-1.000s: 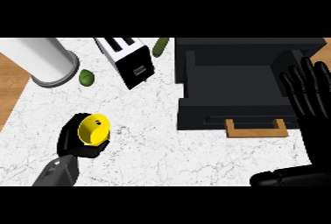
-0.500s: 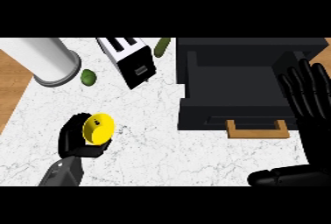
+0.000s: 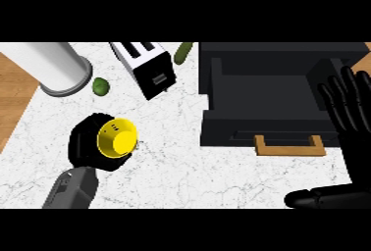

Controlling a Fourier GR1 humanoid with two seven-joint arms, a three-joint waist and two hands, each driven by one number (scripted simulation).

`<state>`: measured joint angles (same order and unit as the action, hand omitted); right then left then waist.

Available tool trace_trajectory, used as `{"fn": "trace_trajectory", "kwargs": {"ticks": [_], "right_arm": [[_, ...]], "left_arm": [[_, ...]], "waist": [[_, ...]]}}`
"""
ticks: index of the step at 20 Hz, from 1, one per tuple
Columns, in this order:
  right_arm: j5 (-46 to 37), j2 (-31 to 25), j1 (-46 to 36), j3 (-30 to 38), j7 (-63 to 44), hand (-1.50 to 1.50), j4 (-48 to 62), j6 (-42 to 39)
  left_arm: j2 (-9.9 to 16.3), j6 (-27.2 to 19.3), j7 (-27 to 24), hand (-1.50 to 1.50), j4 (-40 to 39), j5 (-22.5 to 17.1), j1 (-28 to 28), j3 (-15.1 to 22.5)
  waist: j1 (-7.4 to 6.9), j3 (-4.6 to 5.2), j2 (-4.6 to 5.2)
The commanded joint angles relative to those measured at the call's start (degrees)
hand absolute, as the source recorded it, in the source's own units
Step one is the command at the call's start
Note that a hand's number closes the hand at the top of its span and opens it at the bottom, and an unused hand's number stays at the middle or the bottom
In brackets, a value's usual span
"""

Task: Pick up the cup, place it into the drawer and close the drawer

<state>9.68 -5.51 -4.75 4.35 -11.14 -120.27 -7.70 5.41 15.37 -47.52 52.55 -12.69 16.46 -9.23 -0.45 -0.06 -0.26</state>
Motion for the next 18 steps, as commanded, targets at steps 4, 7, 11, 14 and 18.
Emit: {"fn": "trace_trajectory", "kwargs": {"ticks": [4,7,11,14,18], "right_arm": [[0.4,-0.3,-2.8,1.2,-1.3,-1.5,1.0,1.1],[-0.1,-0.6,1.6,-0.6,-1.3,-1.5,-1.7,-0.8],[0.1,0.9,2.5,-0.6,1.9,-1.5,-1.2,-0.7],[-2.6,1.6,-0.7,-2.0,-1.7,-1.5,-0.9,2.3],[-0.7,-0.2,-2.6,1.3,2.4,-1.5,4.6,-0.1]], "left_arm": [[-4.0,-5.1,16.5,1.5,19.1,-2.5,1.9,4.6],[-4.1,-7.9,25.7,1.5,25.8,-5.2,5.7,4.8],[-5.4,-15.3,27.3,1.5,26.9,-4.1,9.7,8.3],[-5.4,-17.1,32.2,1.5,29.5,-2.0,12.5,8.7],[-5.4,-19.2,33.6,1.5,25.8,-1.6,19.3,9.2]], "waist": [[0.06,0.02,0.08],[0.36,0.01,-0.02],[0.8,0.03,0.17],[0.58,0.05,0.18],[0.61,0.05,0.28]]}}
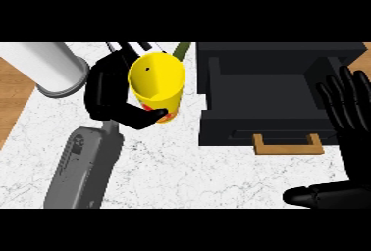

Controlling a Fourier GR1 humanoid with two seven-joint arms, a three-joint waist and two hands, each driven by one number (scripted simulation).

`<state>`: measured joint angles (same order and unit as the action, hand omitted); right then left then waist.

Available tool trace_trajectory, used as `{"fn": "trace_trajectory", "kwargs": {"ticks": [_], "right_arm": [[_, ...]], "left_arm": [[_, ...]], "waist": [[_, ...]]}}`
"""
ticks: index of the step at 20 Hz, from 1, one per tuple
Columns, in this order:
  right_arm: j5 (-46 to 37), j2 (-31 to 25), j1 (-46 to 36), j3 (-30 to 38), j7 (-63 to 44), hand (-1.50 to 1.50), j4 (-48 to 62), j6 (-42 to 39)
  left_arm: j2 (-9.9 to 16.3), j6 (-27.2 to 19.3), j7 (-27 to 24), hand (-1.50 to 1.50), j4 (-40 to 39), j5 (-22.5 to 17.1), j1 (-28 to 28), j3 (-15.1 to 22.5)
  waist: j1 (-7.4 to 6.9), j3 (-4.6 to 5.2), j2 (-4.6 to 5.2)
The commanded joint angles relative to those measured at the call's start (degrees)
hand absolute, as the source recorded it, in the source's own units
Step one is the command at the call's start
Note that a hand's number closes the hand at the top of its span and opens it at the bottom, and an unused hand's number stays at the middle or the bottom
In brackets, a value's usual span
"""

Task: Pick up the cup, place it into the drawer and close the drawer

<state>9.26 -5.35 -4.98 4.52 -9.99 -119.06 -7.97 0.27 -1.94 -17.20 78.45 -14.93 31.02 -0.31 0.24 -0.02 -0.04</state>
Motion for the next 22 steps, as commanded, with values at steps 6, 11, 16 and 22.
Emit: {"fn": "trace_trajectory", "kwargs": {"ticks": [6,11,16,22], "right_arm": [[-3.7,1.8,0.6,-2.7,1.7,-1.5,0.4,1.1],[-1.6,1.2,2.8,-1.5,1.2,-1.5,-1.2,0.0],[-0.6,0.8,-0.5,-0.8,1.7,-1.5,1.2,-0.4],[-1.6,0.6,-3.6,-0.1,1.7,-1.5,3.9,0.7]], "left_arm": [[-0.2,-8.8,8.2,1.5,-5.7,3.9,15.8,1.3],[-0.3,-8.5,7.5,1.5,-8.9,2.8,17.0,2.2],[-0.3,-14.1,5.3,1.5,-20.9,2.4,25.4,6.3],[-0.3,-16.1,3.0,1.5,-31.3,-2.8,33.2,6.7]], "waist": [[0.28,0.0,0.1],[0.2,0.01,0.05],[0.93,0.0,0.27],[1.12,0.0,0.38]]}}
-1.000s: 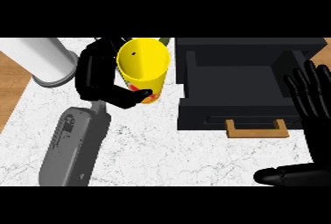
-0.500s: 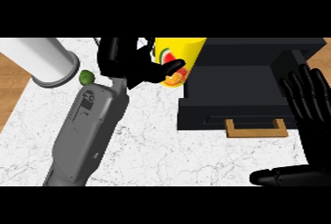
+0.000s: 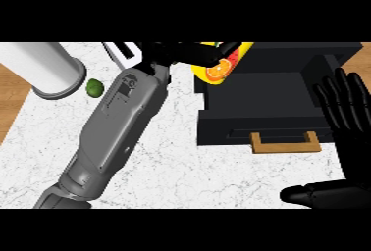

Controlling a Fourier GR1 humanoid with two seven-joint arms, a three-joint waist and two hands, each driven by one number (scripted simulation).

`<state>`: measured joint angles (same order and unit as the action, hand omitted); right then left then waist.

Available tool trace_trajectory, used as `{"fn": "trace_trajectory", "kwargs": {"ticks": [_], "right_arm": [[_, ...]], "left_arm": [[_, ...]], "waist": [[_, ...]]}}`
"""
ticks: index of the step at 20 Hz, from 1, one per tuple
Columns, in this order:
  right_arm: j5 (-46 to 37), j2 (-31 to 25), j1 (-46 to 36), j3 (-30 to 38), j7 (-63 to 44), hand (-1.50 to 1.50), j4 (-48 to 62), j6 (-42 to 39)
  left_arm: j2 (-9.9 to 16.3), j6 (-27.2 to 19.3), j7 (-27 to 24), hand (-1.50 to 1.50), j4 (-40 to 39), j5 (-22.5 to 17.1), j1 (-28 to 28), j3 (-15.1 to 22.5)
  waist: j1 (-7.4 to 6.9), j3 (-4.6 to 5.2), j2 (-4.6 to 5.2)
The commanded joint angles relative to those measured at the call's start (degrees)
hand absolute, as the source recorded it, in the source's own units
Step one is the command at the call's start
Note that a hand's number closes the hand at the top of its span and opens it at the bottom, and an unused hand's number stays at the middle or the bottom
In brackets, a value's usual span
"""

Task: Pick up the cup, place it into the drawer and close the drawer

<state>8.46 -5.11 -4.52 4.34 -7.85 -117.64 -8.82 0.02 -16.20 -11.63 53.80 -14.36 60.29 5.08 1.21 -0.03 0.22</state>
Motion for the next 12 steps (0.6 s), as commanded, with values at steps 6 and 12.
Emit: {"fn": "trace_trajectory", "kwargs": {"ticks": [6,12], "right_arm": [[1.7,-0.4,-0.5,0.9,1.5,-1.5,2.2,-1.6],[2.2,-0.8,-3.1,2.0,0.7,-1.5,2.8,-0.7]], "left_arm": [[0.0,-5.3,-6.4,1.5,-17.1,-8.1,10.4,5.3],[0.0,-6.3,-8.7,1.5,-23.9,-13.9,12.1,11.1]], "waist": [[1.11,-0.01,0.28],[1.57,-0.02,0.47]]}}
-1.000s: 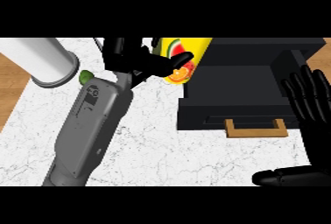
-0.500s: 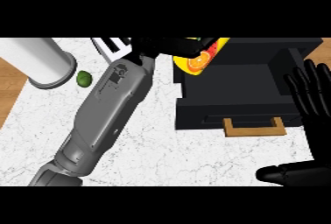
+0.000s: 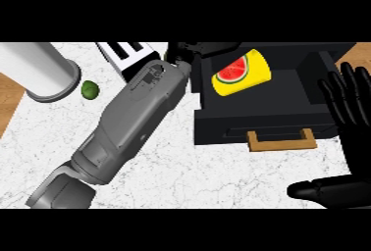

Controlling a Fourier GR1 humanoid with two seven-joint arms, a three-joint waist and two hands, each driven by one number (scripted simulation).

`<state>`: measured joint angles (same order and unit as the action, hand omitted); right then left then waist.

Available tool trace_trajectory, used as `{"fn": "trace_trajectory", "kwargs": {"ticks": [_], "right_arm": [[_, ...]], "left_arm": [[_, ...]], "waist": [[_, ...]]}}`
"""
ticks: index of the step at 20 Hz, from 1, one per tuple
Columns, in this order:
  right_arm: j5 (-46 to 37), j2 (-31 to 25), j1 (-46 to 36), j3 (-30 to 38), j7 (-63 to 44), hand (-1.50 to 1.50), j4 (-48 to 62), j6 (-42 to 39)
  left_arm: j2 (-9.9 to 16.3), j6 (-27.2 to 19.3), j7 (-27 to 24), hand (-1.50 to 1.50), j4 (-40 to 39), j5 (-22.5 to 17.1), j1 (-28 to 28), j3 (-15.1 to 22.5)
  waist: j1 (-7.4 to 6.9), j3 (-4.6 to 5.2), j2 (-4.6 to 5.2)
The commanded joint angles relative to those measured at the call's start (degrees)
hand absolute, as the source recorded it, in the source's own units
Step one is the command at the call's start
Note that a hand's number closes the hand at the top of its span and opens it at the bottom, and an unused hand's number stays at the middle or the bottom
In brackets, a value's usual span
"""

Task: Pick up the cup, place it into the drawer and close the drawer

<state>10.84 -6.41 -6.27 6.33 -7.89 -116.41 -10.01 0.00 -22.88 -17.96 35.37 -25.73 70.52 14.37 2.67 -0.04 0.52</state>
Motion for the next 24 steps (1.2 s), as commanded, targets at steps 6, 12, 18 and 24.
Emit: {"fn": "trace_trajectory", "kwargs": {"ticks": [6,12,18,24], "right_arm": [[1.5,0.2,-0.1,-0.8,-1.2,-1.5,-1.5,-0.7],[0.3,-0.1,-1.8,-1.5,0.6,-1.5,1.9,-1.5],[-0.1,1.4,-3.6,-3.0,-1.9,-1.5,-0.8,0.7],[0.9,1.5,-3.3,-2.8,0.4,-1.5,1.5,-0.7]], "left_arm": [[0.0,-0.9,-1.7,1.5,-10.8,-5.2,4.9,7.6],[0.0,-0.5,-2.0,1.5,-13.6,-8.1,5.4,12.6],[0.0,-4.3,-0.5,-1.5,-14.9,-6.7,5.2,19.4],[0.0,-4.4,-2.5,-1.5,-11.8,-11.4,5.6,19.6]], "waist": [[1.67,-0.02,0.33],[3.39,-0.08,1.02],[3.54,-0.05,0.93],[4.1,-0.05,1.18]]}}
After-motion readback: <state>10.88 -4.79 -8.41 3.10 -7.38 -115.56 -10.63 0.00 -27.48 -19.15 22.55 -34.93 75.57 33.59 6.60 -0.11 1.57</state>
